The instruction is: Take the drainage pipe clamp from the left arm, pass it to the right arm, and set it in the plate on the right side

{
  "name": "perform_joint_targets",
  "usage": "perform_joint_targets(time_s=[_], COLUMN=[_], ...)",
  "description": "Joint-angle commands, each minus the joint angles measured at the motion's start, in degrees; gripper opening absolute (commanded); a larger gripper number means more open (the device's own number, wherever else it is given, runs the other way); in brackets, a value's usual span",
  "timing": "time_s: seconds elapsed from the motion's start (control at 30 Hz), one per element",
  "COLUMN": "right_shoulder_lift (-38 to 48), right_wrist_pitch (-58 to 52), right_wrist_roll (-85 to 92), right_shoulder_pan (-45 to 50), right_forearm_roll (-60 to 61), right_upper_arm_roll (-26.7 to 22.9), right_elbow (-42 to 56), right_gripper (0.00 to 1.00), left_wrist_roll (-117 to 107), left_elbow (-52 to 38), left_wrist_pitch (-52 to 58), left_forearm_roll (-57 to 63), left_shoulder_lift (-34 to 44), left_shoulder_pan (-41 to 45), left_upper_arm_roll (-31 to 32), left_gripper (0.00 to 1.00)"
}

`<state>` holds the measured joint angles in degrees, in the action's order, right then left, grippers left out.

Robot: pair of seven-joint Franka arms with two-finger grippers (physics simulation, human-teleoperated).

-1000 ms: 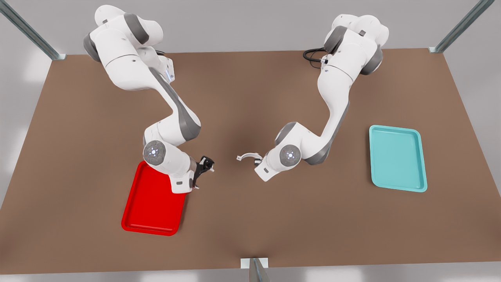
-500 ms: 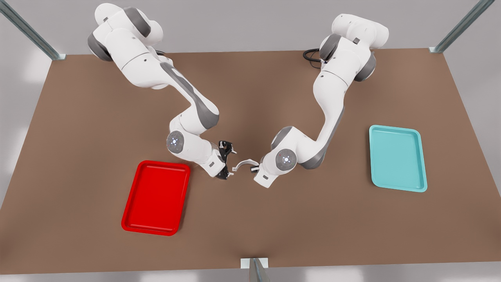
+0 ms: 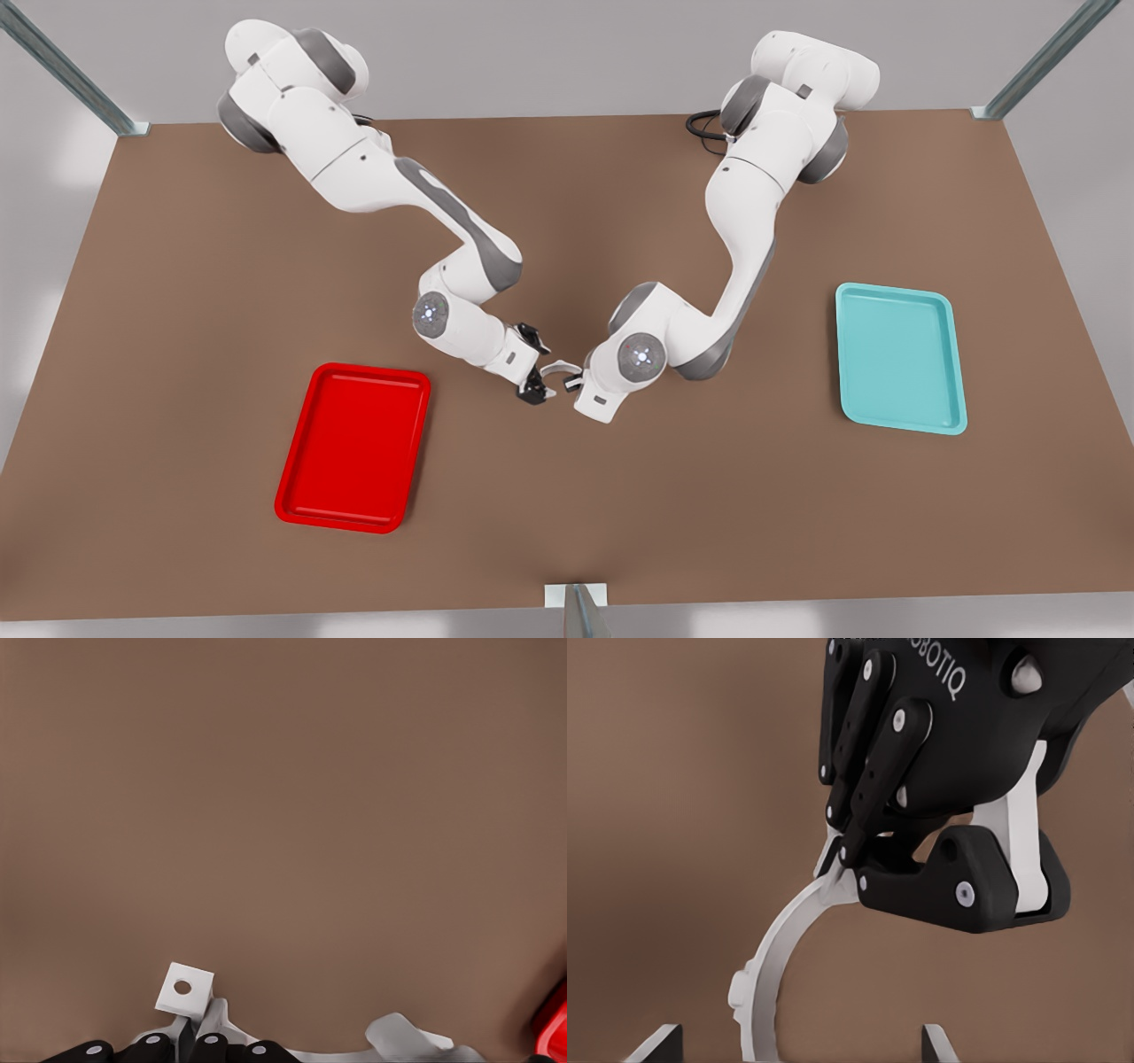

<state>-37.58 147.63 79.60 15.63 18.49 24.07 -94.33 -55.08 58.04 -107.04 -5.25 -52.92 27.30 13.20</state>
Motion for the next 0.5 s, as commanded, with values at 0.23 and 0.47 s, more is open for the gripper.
perform_joint_targets(time_s=[0.23,0.47], right_shoulder_lift=[-2.2,-3.6], right_wrist_pitch=[5.9,7.2], right_wrist_roll=[12.8,12.8], right_shoulder_pan=[0.2,0.6], right_forearm_roll=[-0.1,-0.1], right_upper_arm_roll=[-0.5,-1.0], right_elbow=[-0.1,0.2], right_gripper=[1.0,0.95], left_wrist_roll=[-5.7,-5.7], left_elbow=[-0.4,-0.4], left_wrist_pitch=[0.6,0.6], left_forearm_roll=[-0.1,-0.2], left_shoulder_lift=[0.2,0.2], left_shoulder_pan=[0.0,0.0], left_upper_arm_roll=[-0.5,-0.5], left_gripper=[0.21,0.21])
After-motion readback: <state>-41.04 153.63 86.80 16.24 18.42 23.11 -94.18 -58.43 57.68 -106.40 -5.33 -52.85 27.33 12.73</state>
